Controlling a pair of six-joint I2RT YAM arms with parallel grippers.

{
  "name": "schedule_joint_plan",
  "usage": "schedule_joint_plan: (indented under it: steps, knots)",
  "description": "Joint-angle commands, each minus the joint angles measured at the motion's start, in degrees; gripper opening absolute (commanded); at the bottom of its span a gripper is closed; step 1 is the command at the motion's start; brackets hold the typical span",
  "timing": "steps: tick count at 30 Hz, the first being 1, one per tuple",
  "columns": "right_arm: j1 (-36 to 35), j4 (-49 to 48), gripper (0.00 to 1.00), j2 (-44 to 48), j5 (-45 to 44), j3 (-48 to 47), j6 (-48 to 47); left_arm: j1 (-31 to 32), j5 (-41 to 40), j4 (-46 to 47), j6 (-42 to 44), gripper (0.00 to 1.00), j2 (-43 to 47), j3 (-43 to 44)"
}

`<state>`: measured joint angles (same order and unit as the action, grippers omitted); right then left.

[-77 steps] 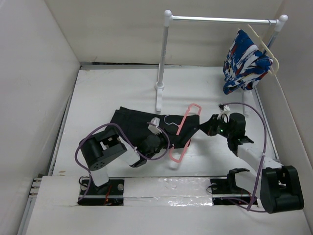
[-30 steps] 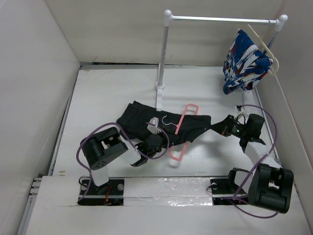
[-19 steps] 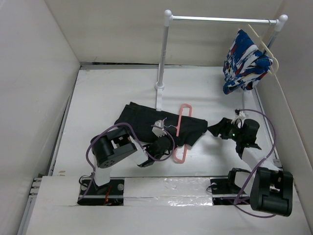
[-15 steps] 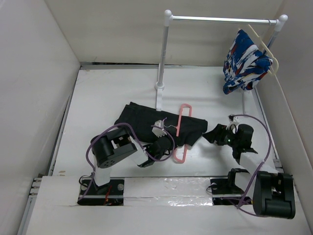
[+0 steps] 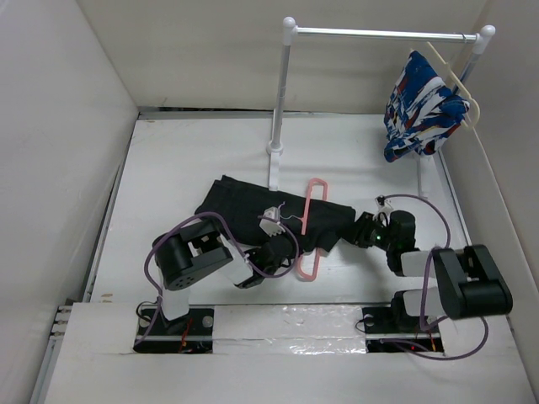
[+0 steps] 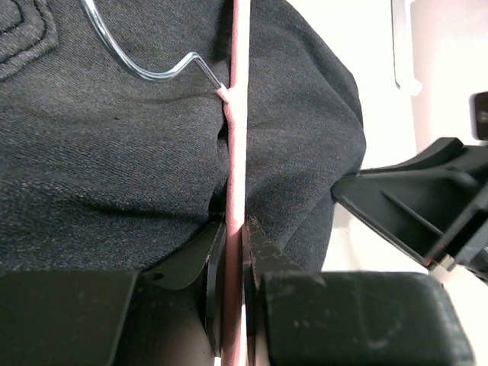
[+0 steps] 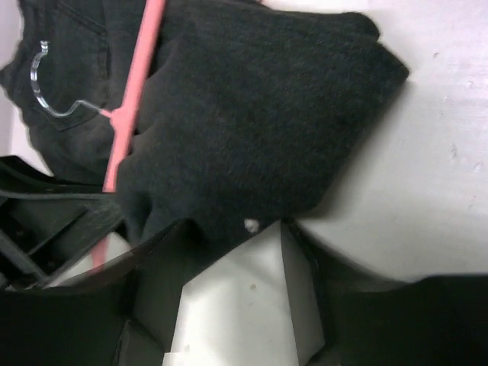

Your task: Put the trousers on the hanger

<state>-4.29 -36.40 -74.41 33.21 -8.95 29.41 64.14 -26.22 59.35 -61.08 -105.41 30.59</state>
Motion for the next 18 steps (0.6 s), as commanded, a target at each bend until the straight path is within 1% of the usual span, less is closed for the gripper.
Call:
schedule_joint_plan:
  steps: [1,2,3,5,7,9,10,11,12,13,16,18]
  knots:
    - [-0.5,-22.1,0.25,-7.9,2.1,0.0,6.9,-0.2,-3.6,-5.0,1.1,0.00,1.8,-1.7]
    - [-0.5,-24.4,0.19,-9.1,2.5,0.6,7.8,-0.2,-3.9,-5.9,1.3,0.00,2.0,-1.8]
    - [0.2,-26.3,0.09,-9.9,2.6,0.8,8.8,-0.2,-4.3,-6.3,1.7,0.00,2.2,-1.8]
    - [0.2,-26.4,0.01,-9.9,3.6,0.3,8.5,-0.2,-5.4,-7.5,2.6,0.00,3.4,-2.5]
    - [1.5,-22.5,0.00,-8.4,3.6,0.2,6.7,-0.2,-6.9,-9.2,3.9,0.00,5.1,-2.8]
    - [1.5,-17.6,0.00,-4.3,2.9,-0.7,3.2,-1.5,-8.0,-12.3,4.5,0.00,6.7,-3.3]
    - [2.3,-11.9,0.00,-2.6,2.7,-1.2,1.9,-1.5,-8.8,-12.9,5.0,0.00,8.4,-4.2]
    - [3.1,-9.4,0.00,-0.8,2.0,-1.4,1.0,-2.3,-9.2,-14.2,5.8,0.00,9.2,-4.6]
    - [3.2,-6.9,0.00,3.0,1.5,-1.7,-1.0,-2.8,-9.5,-15.1,6.1,0.00,10.1,-5.0]
    - [4.0,-1.4,0.00,5.0,1.2,-2.2,-2.2,-3.3,-10.9,-16.2,6.4,0.00,11.5,-5.6]
    - [6.0,7.7,0.00,11.0,-0.1,-4.1,-6.5,-3.3,-13.6,-20.5,6.9,0.00,13.5,-6.6]
    - [8.1,10.6,0.00,13.3,0.7,-4.6,-8.3,-3.8,-14.0,-21.8,7.1,0.00,14.0,-7.2]
